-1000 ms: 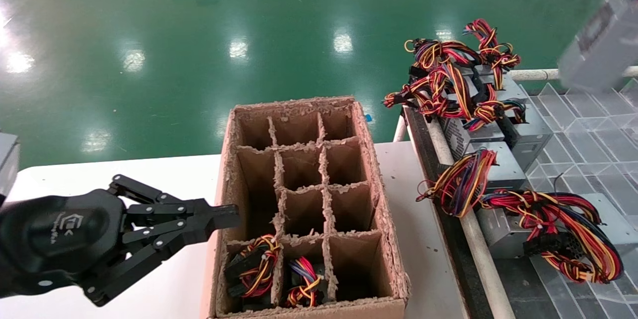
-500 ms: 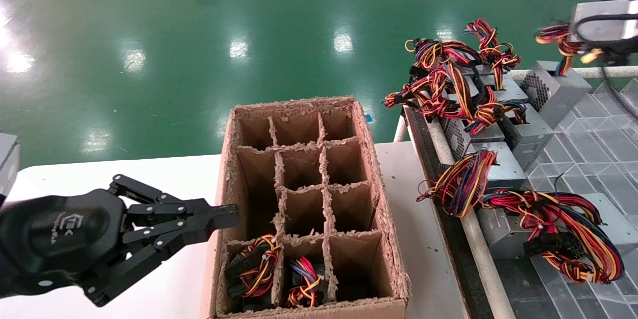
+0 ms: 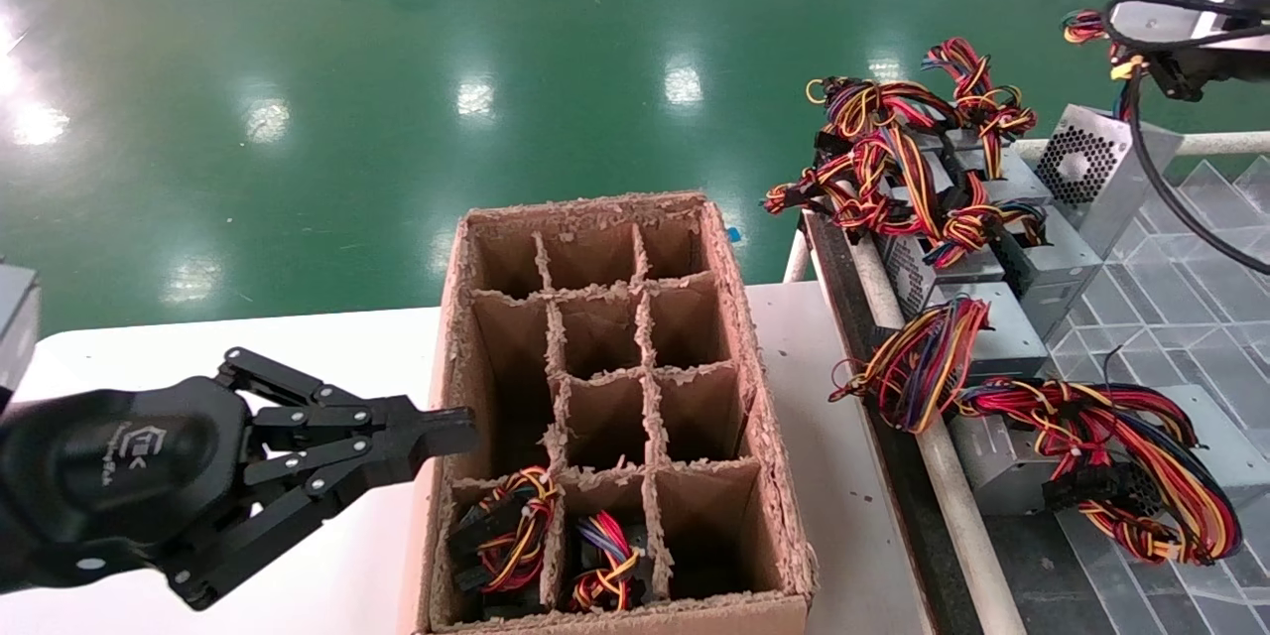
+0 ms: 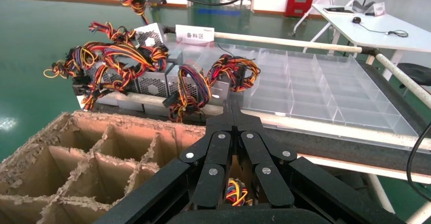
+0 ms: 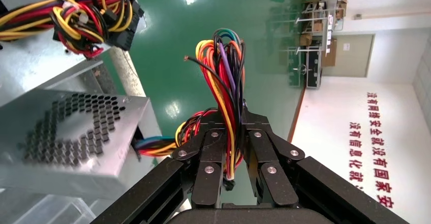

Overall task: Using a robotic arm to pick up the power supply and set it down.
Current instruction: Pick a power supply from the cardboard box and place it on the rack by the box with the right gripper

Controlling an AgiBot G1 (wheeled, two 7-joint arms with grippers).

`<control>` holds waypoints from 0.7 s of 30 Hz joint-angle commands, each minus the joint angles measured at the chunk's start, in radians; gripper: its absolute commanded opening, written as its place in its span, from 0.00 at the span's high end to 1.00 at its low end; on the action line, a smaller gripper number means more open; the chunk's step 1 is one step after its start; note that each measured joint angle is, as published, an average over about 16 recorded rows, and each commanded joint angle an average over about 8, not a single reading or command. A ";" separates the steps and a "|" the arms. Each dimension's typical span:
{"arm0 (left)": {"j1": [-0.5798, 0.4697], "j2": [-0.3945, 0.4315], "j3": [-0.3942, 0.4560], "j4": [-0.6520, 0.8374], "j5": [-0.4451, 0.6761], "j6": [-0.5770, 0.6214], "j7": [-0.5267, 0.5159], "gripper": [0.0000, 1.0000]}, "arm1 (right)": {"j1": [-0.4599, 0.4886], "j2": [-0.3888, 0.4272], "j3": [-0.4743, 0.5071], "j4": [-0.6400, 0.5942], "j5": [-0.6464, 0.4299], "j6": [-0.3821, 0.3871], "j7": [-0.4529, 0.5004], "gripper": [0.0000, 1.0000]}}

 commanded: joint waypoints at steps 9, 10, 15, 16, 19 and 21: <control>0.000 0.000 0.000 0.000 0.000 0.000 0.000 1.00 | -0.009 -0.058 0.044 -0.158 0.081 0.083 -0.123 1.00; 0.000 0.000 0.000 0.000 0.000 0.000 0.000 1.00 | -0.008 -0.063 0.049 -0.172 0.088 0.096 -0.132 1.00; 0.000 0.000 0.000 0.000 0.000 0.000 0.000 1.00 | 0.000 -0.082 0.070 -0.226 0.117 0.136 -0.176 1.00; 0.000 0.000 0.000 0.000 0.000 0.000 0.000 1.00 | 0.002 -0.086 0.074 -0.235 0.122 0.141 -0.185 1.00; 0.000 0.000 0.000 0.000 0.000 0.000 0.000 1.00 | 0.005 -0.096 0.083 -0.257 0.137 0.154 -0.207 1.00; 0.000 0.000 0.000 0.000 0.000 0.000 0.000 1.00 | 0.006 -0.102 0.090 -0.269 0.147 0.162 -0.221 1.00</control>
